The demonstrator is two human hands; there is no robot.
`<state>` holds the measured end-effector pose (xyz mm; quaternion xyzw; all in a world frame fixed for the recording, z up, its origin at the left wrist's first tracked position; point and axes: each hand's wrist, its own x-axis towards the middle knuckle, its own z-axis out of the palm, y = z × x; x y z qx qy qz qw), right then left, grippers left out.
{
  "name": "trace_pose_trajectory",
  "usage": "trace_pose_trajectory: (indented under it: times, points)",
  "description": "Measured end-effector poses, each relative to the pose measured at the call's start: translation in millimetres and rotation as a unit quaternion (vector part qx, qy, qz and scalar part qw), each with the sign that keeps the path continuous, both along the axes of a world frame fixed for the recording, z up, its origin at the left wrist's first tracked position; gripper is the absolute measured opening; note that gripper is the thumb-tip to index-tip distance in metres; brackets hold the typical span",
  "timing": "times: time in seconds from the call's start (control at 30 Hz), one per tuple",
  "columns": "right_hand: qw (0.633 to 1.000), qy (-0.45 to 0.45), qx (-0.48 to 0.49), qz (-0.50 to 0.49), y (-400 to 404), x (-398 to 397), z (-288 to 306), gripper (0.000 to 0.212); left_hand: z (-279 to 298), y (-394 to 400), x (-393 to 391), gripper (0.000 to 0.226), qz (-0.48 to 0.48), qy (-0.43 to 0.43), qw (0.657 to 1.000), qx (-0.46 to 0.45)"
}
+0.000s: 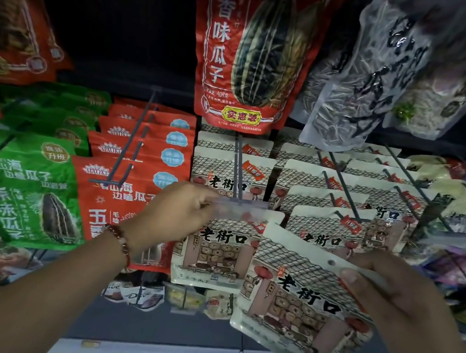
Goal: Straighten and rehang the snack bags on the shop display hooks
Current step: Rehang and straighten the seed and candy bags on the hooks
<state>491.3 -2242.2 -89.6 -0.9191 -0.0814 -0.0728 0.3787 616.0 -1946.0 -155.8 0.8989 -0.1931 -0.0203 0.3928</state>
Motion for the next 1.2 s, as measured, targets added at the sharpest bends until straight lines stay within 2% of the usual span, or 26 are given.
trace_pose_trajectory:
  times: [0.07, 0.13, 0.3, 0.47, 0.53, 0.63, 0.7, 0.83, 1.0, 1.13, 1.2]
  points:
    - [1.0, 0.01, 0.008, 0.002, 1, -1, 0, 0.017, 1, -1, 5, 0.041, 0.006, -0.002, 1.0, -0.007]
    - [1.0, 0.015, 0.016, 0.007, 2, -1, 0, 0.033, -1, -1, 8, 0.054, 0.018, 0.005, 1.0, -0.012]
    - [1.0, 0.026, 0.009, -0.002, 3, 1, -2, 0.041, -9, -1, 8, 0.038, 0.045, 0.014, 0.997, -0.055]
    - [0.999, 0.035, 0.017, -0.004, 8, 3, -2, 0.042, -11, 1, 9, 0.029, 0.063, 0.02, 0.997, -0.032]
    - [0.999, 0.036, 0.024, 0.002, 11, 4, -2, 0.042, -14, -1, 9, 0.025, 0.048, 0.019, 0.999, -0.01]
    - [0.999, 0.035, 0.014, 0.011, 14, 5, -2, 0.032, -17, -2, 5, 0.017, 0.034, 0.028, 0.999, -0.028]
    - [0.999, 0.042, 0.018, 0.012, 15, 5, -1, 0.024, -16, 0, 2, 0.018, 0.031, 0.022, 0.998, -0.046]
    - [0.999, 0.04, 0.014, 0.013, 18, 5, -3, 0.036, -6, 5, 4, 0.025, 0.057, 0.028, 0.993, -0.102]
    - [0.999, 0.048, 0.006, 0.016, 21, 5, -3, 0.038, 1, -2, 8, 0.016, 0.036, 0.016, 0.999, -0.001]
    - [0.999, 0.035, 0.003, 0.011, 23, 4, -2, 0.042, -7, -5, 7, 0.017, 0.034, 0.009, 0.999, -0.022]
    - [0.999, 0.037, 0.015, 0.012, 24, 3, -3, 0.043, -7, -4, 7, 0.03, 0.026, -0.006, 0.999, -0.03]
